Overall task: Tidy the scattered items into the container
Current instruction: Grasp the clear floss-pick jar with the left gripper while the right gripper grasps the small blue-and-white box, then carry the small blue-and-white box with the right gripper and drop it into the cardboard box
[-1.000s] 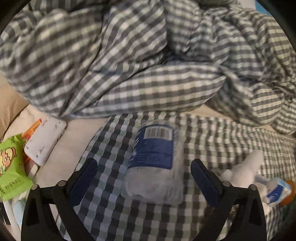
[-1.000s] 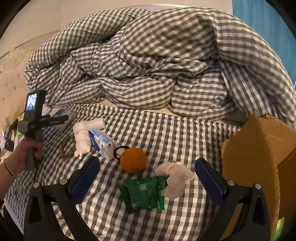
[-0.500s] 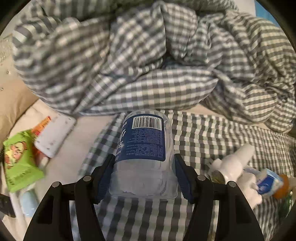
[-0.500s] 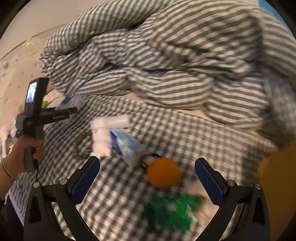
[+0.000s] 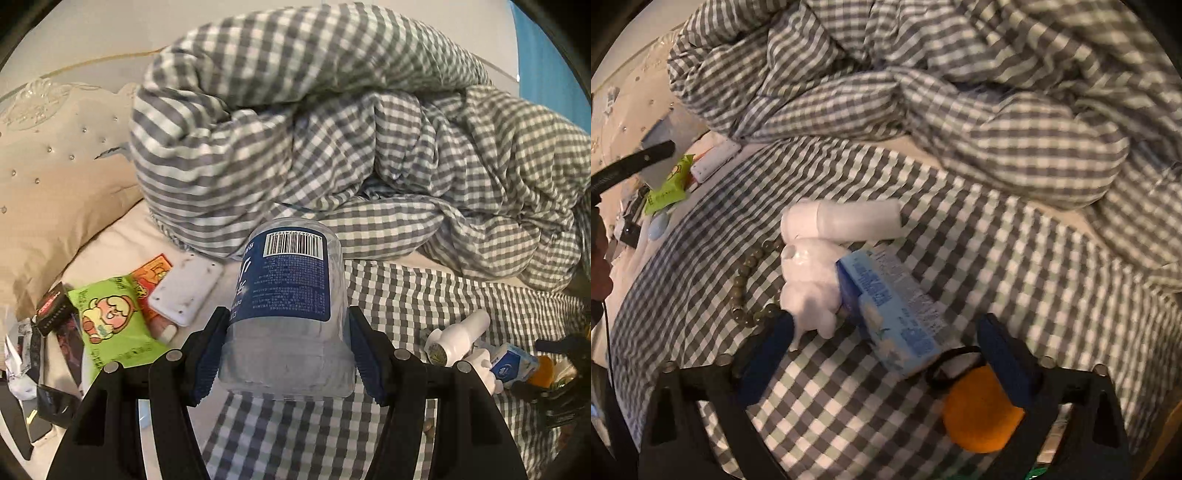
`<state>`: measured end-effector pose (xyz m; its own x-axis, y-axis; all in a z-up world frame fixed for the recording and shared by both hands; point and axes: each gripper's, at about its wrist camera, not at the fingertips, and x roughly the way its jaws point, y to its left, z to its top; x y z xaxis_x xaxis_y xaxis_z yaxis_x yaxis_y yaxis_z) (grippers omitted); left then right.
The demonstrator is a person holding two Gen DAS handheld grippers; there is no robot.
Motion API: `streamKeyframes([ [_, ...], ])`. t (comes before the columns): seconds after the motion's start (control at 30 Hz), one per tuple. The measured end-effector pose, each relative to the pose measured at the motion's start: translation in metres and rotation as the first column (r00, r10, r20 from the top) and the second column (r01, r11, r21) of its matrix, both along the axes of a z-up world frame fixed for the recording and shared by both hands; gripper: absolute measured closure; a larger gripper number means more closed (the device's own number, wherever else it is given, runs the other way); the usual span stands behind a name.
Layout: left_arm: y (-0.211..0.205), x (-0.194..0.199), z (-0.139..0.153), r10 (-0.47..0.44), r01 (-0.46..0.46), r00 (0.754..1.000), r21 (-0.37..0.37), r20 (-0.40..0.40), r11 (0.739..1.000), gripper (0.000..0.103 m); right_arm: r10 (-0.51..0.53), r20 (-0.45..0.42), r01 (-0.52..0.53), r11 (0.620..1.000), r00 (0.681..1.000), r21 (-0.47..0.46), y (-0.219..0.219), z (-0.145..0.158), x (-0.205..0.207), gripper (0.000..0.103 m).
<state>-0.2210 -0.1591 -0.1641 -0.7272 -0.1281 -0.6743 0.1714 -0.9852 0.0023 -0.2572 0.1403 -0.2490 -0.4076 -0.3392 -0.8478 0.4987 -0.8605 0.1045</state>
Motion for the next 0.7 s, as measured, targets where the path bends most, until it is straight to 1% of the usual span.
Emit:
streamKeyframes([
  [0.03, -0.001, 0.001, 0.002, 0.001, -0.001, 1.000, 0.004, -0.002, 1.000, 0.039, 0.001, 0.024, -0.001, 1.000, 1.000, -0.012, 0.000, -0.004, -0.001, 0.035],
  [0.07, -0.002, 0.003, 0.004, 0.002, -0.002, 1.000, 0.008, -0.005, 1.000, 0.039, 0.000, 0.059, 0.002, 1.000, 0.998, -0.031, 0.000, -0.008, -0.002, 0.069],
  [0.1, -0.002, 0.004, 0.007, 0.003, -0.003, 1.000, 0.011, -0.009, 1.000, 0.039, -0.004, 0.099, 0.010, 0.998, 0.995, -0.061, 0.002, -0.013, -0.003, 0.082],
  [0.17, -0.001, 0.007, 0.011, 0.002, -0.002, 1.000, 0.014, -0.014, 1.000, 0.039, -0.032, 0.144, 0.046, 0.994, 0.989, -0.098, 0.006, -0.018, -0.003, 0.084],
  [0.2, 0.000, 0.008, 0.012, -0.001, 0.001, 1.000, 0.014, -0.016, 1.000, 0.039, -0.044, 0.142, 0.059, 0.993, 0.989, -0.105, 0.008, -0.017, -0.002, 0.084],
  [0.37, 0.008, 0.016, 0.025, -0.017, 0.017, 0.999, 0.003, -0.031, 1.000, 0.039, -0.064, 0.084, 0.071, 0.994, 0.994, -0.086, 0.010, -0.002, 0.010, 0.084],
  [0.43, 0.013, 0.019, 0.031, -0.026, 0.026, 0.999, -0.001, -0.038, 1.000, 0.038, -0.067, 0.054, 0.072, 0.994, 0.996, -0.087, 0.013, 0.009, 0.015, 0.084],
  [0.53, 0.021, 0.025, 0.043, -0.037, 0.037, 0.998, -0.003, -0.054, 0.999, 0.038, -0.075, 0.000, 0.075, 0.992, 0.997, -0.103, 0.019, 0.035, 0.028, 0.084],
  [0.7, 0.041, 0.044, 0.074, -0.058, 0.058, 0.993, -0.004, -0.099, 0.998, 0.038, -0.095, -0.083, 0.083, 0.987, 0.992, -0.136, 0.032, 0.080, 0.055, 0.084],
])
